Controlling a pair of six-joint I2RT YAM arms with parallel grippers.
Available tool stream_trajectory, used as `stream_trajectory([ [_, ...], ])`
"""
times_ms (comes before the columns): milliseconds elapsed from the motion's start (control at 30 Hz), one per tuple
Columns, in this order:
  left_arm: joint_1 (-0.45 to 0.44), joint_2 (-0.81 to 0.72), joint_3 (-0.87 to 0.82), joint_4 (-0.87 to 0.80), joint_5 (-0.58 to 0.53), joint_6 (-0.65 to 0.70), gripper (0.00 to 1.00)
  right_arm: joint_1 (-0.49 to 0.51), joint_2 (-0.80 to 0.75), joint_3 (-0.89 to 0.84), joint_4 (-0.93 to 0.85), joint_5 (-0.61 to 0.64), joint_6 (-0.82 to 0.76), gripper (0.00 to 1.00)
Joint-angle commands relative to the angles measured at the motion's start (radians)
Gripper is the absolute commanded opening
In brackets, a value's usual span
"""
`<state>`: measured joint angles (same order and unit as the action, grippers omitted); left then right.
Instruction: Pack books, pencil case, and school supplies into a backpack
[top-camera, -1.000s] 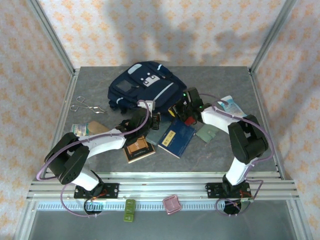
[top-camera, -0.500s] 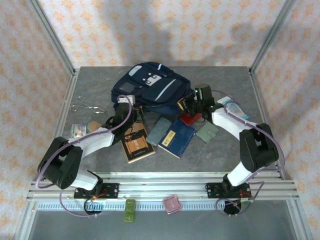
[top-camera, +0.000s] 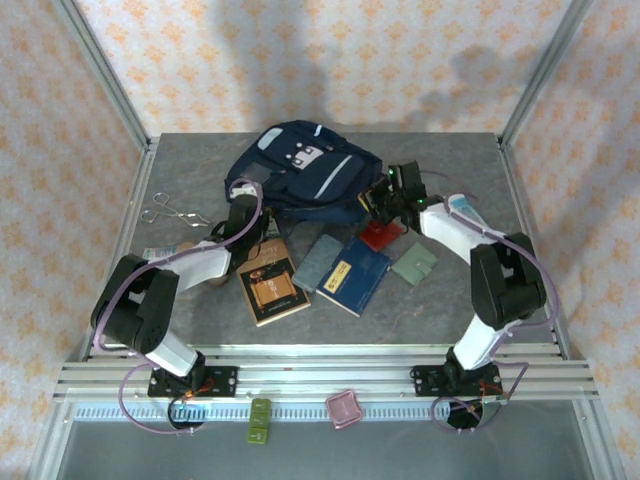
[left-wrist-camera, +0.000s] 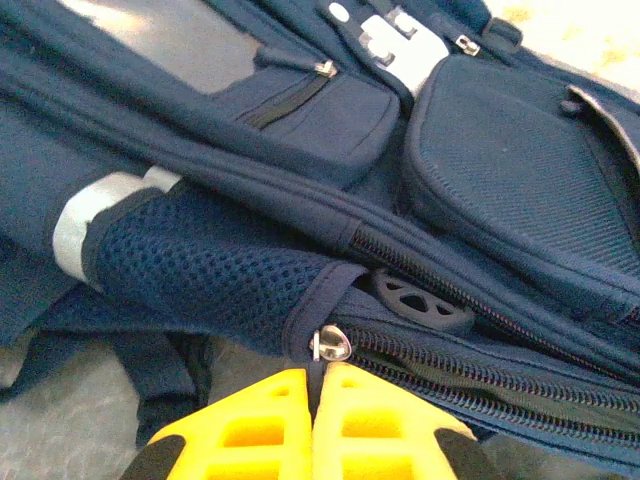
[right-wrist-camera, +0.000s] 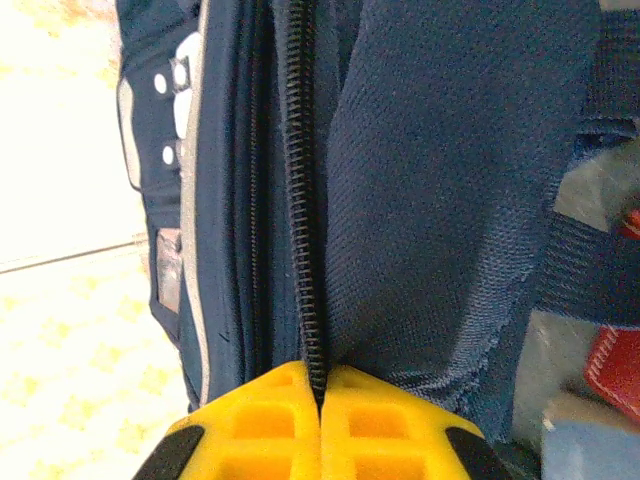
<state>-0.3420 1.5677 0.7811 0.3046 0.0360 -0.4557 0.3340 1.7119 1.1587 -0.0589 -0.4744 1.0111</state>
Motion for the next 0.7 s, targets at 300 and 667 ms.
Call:
stream_trajectory([
  [300,0.072,0.153,0.251,-0.101,-0.099,0.075,0.0,0.012,0.184,0.141,0.055,-0.004,-0.117,0.02],
  [667,0.065,-0.063,0.098,-0.226,0.044,-0.044,0.44,0.028,-0.026,0.052,-0.1,0.085,-0.309,0.5],
])
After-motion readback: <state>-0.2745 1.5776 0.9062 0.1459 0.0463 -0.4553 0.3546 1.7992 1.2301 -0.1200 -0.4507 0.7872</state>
